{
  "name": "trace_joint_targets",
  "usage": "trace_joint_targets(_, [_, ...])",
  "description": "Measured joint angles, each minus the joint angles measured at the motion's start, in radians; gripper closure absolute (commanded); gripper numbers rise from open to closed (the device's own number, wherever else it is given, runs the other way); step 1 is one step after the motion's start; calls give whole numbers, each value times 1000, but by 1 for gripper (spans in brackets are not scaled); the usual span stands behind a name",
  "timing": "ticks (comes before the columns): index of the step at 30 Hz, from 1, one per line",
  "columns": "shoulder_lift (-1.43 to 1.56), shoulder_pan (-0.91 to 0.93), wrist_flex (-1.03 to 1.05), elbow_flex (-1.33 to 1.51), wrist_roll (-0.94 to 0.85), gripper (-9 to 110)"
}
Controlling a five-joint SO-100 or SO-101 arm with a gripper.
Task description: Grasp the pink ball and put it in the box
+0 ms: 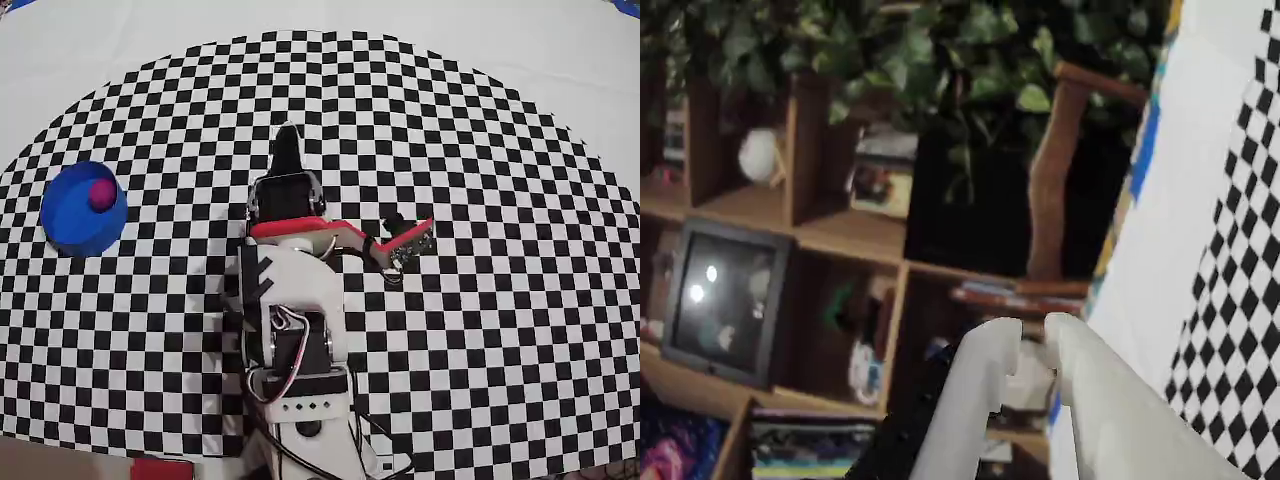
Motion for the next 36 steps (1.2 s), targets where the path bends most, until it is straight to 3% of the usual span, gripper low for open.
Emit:
trace_joint_targets(9, [0, 149, 6, 51, 2, 101])
trace_joint_targets(16, [0, 135, 6, 170, 8, 101])
trace_joint_targets(22, [0, 121, 14, 232, 137, 101])
trace_joint_targets(36, [0, 118, 278, 235, 176, 101])
